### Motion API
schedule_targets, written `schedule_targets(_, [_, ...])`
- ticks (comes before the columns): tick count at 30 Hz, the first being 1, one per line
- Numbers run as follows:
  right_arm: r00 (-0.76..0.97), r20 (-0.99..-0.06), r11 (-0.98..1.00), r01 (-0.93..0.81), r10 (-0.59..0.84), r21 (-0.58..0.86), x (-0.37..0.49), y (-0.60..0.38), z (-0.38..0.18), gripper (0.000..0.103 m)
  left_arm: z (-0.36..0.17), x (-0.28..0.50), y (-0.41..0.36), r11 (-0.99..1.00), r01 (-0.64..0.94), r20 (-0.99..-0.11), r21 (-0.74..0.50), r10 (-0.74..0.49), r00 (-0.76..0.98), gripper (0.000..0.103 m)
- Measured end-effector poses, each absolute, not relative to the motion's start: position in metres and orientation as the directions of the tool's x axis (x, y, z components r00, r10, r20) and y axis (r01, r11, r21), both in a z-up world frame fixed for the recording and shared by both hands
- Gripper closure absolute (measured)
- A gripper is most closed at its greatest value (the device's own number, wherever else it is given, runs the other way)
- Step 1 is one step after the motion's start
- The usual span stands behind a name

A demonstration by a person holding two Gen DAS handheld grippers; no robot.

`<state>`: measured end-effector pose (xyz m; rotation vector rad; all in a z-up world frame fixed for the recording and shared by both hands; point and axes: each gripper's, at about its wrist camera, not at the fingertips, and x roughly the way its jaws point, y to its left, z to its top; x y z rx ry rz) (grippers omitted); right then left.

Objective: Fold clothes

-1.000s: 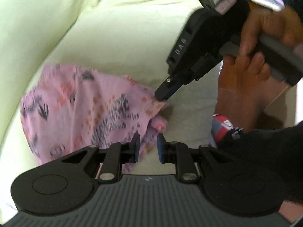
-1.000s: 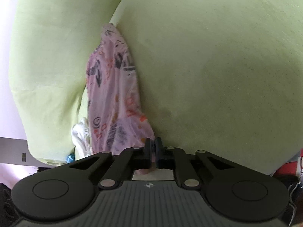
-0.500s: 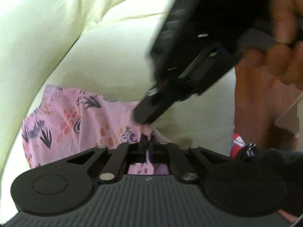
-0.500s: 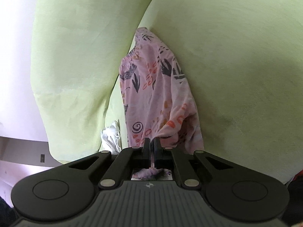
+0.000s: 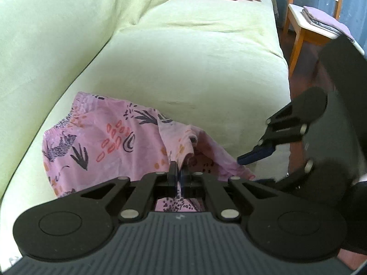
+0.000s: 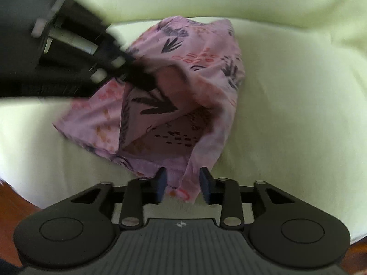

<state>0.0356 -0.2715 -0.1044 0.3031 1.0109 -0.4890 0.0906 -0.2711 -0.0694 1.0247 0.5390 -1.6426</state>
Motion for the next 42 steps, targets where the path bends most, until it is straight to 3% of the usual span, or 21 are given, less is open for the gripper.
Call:
schedule_targets(2, [0.417,-0.863,0.838,0.545,-0.286,-0.014,0.032,-0.270,-0.109,0.102,-0.071,0.086,-0.271,-0.334,0.931,-0.834,0.149,-0.549,-0.063,0.103])
schedule_targets(4, [0.452,-0.850,0.726,0.675,-0.270,0.129,0.010,-0.291,-0.111,0.103,-0.073,0.082,-0.269,-0.350,0.925,-0.829,0.150,-0.554,-0.075,0.103])
schedule_targets(7, [0.497,-0.841,0.389,0.833,-0.215,0.393,-0.045,-0.328,-0.125,0.103,-0.080,0.077,-0.271,-0.354,0.929,-0.835,0.106,-0.539,-0.110,0.103])
schedule_targets(11, [0.510,-0.851,0.167,0.856,-0.123,0.489,-0.086,-0.344,-0.147,0.094,-0.093,0.061,-0.270,-0.386,0.918,-0.842,0.087,-0.521,-0.139,0.103])
schedule_targets(16, [0.569,-0.803,0.309,0.807,-0.178,0.504,-0.077,-0.351,-0.128,0.073,-0.109,0.045,-0.271,-0.391,0.916,-0.847,0.089,-0.514,-0.138,0.103])
schedule_targets(22, [0.629,-0.761,0.259,0.771,-0.160,0.582,-0.080,-0.366,-0.125,0.067,-0.143,0.011,-0.275,-0.442,0.887,-0.869,0.129,-0.482,-0.114,0.099])
schedule_targets(26, [0.642,-0.757,0.219,0.761,-0.123,0.611,-0.090,-0.370,-0.126,0.060,-0.151,-0.013,-0.265,-0.482,0.854,-0.865,0.195,-0.494,-0.082,0.078])
schedule_targets(30, [0.646,-0.757,0.238,0.754,-0.097,0.612,-0.090,-0.366,-0.118,0.057,-0.129,-0.005,-0.242,-0.446,0.887,-0.876,0.122,-0.469,-0.115,0.086])
schedule_targets(35, [0.634,-0.769,0.333,0.744,-0.080,0.579,-0.073,-0.357,-0.108,0.062,-0.100,0.057,-0.206,-0.252,0.960,-0.881,0.125,-0.474,-0.010,0.086])
schedule_targets(42, [0.566,-0.820,0.418,0.767,-0.086,0.486,-0.041,-0.348,-0.111,0.060,-0.102,0.196,-0.181,0.282,0.956,-0.930,0.083,-0.322,0.176,0.078])
